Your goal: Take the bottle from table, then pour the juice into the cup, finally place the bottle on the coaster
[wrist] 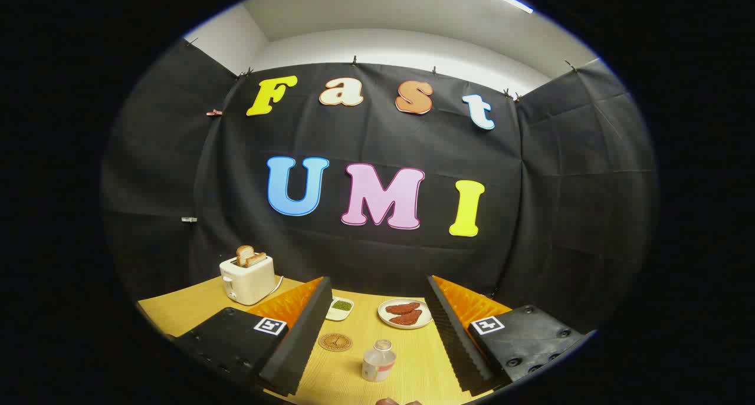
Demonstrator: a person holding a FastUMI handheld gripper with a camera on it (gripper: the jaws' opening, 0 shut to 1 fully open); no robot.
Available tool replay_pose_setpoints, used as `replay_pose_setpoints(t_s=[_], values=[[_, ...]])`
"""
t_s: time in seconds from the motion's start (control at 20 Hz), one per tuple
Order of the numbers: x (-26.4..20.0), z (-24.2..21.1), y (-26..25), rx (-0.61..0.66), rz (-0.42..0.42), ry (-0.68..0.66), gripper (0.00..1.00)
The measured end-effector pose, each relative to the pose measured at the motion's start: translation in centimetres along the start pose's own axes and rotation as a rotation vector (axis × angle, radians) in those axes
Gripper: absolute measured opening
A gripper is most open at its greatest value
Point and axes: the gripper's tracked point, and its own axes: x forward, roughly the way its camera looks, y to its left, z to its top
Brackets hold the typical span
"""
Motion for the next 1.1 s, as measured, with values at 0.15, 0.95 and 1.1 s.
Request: replay_pose_setpoints(t_s=[0.15,0.95,1.1], values=[[-0.2,-0.1,-0.2,-0.007,0.006,0.009,0.97],[-0.8,-2.4,-1.9,0.031,-0.024,0.076,0.97],[-0.1,-3.0,-2.3,0.016,-0.033,0.074,0.97]])
